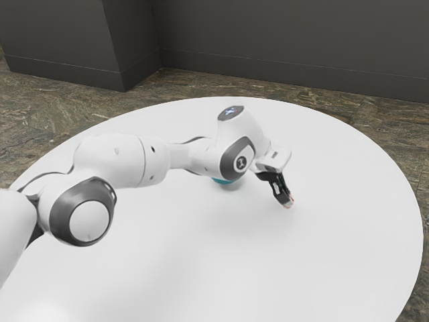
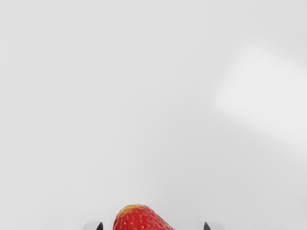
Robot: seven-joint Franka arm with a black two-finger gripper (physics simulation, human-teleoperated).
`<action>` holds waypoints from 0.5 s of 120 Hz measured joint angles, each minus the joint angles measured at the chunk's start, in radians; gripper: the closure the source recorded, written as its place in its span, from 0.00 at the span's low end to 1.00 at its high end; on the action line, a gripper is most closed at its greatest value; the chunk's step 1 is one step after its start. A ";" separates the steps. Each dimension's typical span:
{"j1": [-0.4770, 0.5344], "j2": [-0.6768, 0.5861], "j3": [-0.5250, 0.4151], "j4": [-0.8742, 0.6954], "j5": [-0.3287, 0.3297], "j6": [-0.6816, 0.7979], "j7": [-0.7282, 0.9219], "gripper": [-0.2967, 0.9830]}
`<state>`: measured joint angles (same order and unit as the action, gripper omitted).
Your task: Take strawberry from the bowl
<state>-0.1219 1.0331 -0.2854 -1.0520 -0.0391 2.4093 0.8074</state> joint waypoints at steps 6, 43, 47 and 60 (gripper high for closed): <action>-0.001 0.000 0.000 -0.001 -0.003 -0.002 -0.001 0.48; 0.103 -0.569 0.259 -0.281 -0.069 -0.275 -0.114 0.29; 0.135 -0.660 0.281 -0.335 -0.066 -0.334 -0.142 0.28; 0.191 -0.864 0.315 -0.470 -0.041 -0.489 -0.224 0.26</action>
<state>0.0696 0.1686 0.0293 -1.5218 -0.0800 1.9202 0.5831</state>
